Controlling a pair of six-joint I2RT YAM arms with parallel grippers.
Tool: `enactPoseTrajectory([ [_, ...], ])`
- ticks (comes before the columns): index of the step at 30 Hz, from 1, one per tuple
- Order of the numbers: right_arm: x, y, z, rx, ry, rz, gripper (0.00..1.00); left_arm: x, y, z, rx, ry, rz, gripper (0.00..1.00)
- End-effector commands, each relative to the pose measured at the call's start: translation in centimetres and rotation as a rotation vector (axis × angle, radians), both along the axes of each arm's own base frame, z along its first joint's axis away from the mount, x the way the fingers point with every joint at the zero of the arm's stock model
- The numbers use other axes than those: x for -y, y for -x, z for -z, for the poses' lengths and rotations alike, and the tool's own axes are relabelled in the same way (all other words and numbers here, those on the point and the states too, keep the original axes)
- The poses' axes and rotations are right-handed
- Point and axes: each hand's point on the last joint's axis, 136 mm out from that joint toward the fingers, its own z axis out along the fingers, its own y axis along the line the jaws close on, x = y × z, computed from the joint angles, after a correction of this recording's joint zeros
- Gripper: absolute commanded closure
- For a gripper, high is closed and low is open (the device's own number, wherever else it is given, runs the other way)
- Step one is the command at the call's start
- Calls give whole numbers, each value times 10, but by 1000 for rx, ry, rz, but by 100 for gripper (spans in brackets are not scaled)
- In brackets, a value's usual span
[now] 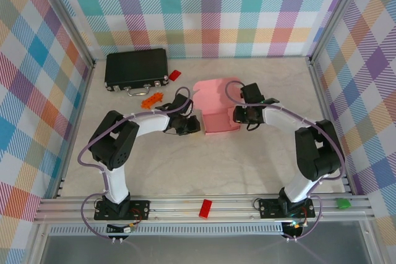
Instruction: Fold the paper box
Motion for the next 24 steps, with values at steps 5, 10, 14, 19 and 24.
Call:
enactPoseTrajectory([
  [5,-13,-10,-15,-3,-149,-28,63,-12,-1,-11,47,-63,-13,82],
  [10,-14,-11,-1,-40,-150,-25,64,-7,-2,-13,53,-37,4,82],
  [14,-16,-9,9,-72,-153,-36,66,-2,-3,-15,61,-17,24,82],
  [19,-20,-6,18,-108,-166,-52,70,0,-3,-13,56,-15,30,82],
  [24,-18,-4,24,-128,-148,-46,75,2,-3,-12,51,-3,36,82],
])
